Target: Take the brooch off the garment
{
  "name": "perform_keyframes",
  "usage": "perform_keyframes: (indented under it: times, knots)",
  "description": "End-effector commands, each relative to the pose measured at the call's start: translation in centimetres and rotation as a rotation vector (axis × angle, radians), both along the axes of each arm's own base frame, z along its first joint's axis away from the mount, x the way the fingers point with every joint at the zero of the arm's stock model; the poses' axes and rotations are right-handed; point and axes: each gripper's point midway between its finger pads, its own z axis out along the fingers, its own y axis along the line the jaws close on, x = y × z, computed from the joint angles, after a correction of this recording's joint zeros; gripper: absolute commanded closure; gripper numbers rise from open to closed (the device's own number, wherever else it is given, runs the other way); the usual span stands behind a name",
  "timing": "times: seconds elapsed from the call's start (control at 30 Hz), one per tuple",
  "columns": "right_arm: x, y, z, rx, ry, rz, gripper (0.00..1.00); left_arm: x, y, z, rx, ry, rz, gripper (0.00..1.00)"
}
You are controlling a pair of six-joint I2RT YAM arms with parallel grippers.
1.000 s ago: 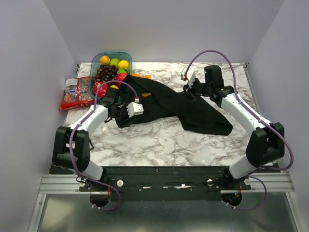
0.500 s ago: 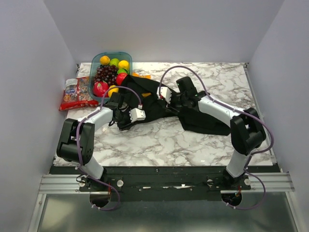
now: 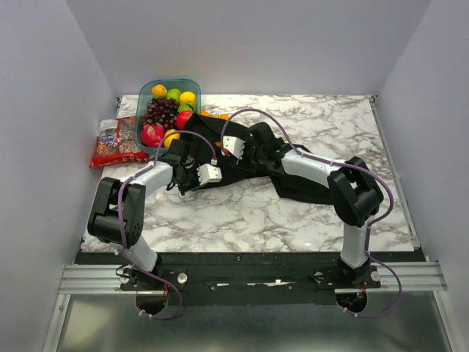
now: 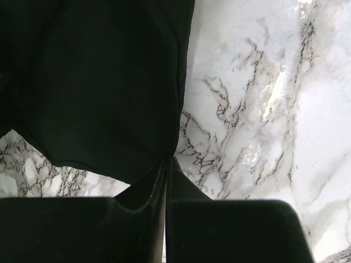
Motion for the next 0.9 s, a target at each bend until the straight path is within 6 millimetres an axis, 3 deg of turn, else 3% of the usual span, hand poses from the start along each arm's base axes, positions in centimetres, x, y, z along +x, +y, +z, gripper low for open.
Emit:
perform_keyframes:
  times: [0.0, 0.27, 0.37, 0.4, 0.5, 0.63, 0.7, 0.77, 0.8, 0.87]
  knots:
    - [1.9, 0.2, 0.7, -0.025, -0.094, -0.038, 0.37, -0.7, 0.3, -0.8, 0.03, 0.059, -0.011, 0.95]
    - [2.9, -1.8, -0.1, -0.123, -0.157, -0.087, 0.41, 0.0, -0.1, 0.0, 0.016, 0.062, 0.001, 1.0]
    - [4.0, -3.3, 0.9, -0.158, -0.206, -0.148, 0.54, -0.2, -0.1, 0.0, 0.017, 0.07, -0.001, 1.0]
    - [4.1, -3.5, 1.1, -0.161, -0.213, -0.156, 0.69, -0.3, -0.1, 0.0, 0.017, 0.073, 0.001, 1.0]
    - [4.5, -4.1, 2.3, -0.161, -0.242, -0.161, 0.99, -0.2, -0.1, 0.3, 0.013, 0.073, 0.007, 1.0]
    - [4.8, -4.6, 5.7, -0.092, -0.24, -0.177, 0.99, 0.3, -0.5, 1.4, -0.007, 0.062, 0.028, 1.0]
    - [5.0, -6.5, 8.2, -0.042, -0.205, -0.238, 0.99, 0.5, -0.6, 2.7, -0.021, 0.045, 0.039, 1.0]
    - [5.5, -7.9, 11.9, 0.038, -0.188, -0.289, 0.99, 1.7, -0.8, 5.4, -0.055, -0.011, 0.07, 1.0]
    - [6.5, -10.3, 13.1, 0.058, -0.183, -0.344, 0.99, 2.2, -0.9, 6.6, -0.073, -0.038, 0.083, 1.0]
    - [7.3, -12.7, 16.5, 0.112, -0.183, -0.391, 0.99, 3.9, -0.9, 10.4, -0.119, -0.12, 0.131, 1.0]
